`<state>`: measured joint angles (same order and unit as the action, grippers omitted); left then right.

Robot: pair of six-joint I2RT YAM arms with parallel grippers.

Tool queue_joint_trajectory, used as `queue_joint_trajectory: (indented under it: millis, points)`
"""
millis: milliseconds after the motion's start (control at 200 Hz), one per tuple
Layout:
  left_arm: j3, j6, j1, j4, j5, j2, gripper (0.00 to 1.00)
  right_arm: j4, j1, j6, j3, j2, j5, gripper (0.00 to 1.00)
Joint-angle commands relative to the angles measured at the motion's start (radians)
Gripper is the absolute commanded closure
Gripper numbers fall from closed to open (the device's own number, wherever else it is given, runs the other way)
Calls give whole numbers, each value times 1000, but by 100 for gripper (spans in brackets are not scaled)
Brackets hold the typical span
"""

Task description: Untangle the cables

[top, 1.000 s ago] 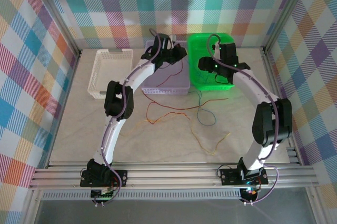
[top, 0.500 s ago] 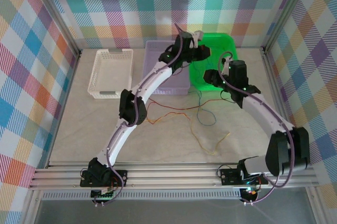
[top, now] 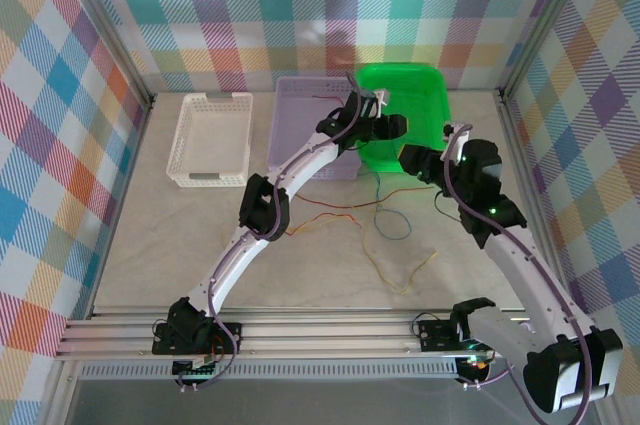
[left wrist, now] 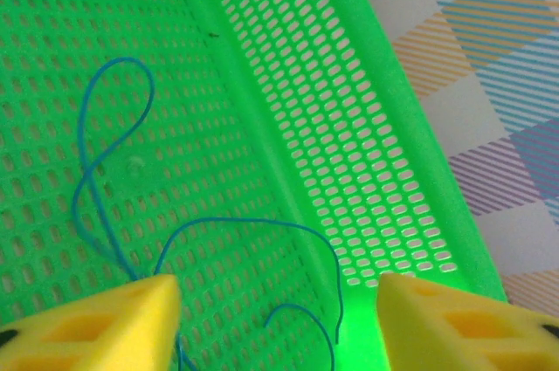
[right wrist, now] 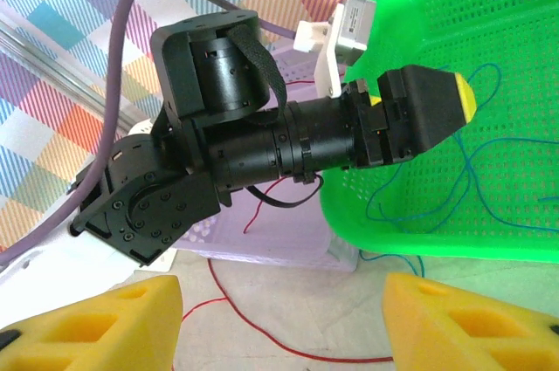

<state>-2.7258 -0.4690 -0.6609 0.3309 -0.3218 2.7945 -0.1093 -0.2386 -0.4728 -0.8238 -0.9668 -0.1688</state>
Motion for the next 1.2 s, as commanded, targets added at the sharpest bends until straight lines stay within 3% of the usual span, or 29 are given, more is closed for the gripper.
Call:
queue_joint_trajectory:
  millis: [0,190,345,515,760,955,1195]
  points:
    - [-38,23,-17,-14,13,-89,16,-65,-2,-16,27,27,4,37]
    - [-37,33,-34,-8,23,-181,0,-96,-2,-20,36,62,15,35]
    - [-34,41,-28,93,112,-297,0,-169,-2,-19,40,28,15,33]
    - [55,58,-13,190,141,-462,0,-127,-27,-64,127,-64,-94,33]
    - [703,76,-12,44,210,-903,0,34,-158,-110,204,-253,-48,33]
    - [1039,76,-20,51,244,-1163,0,171,-177,-128,202,-452,-41,36]
    - [1392,66,-31,51,267,-1389,0,268,-183,-141,190,-535,2,42]
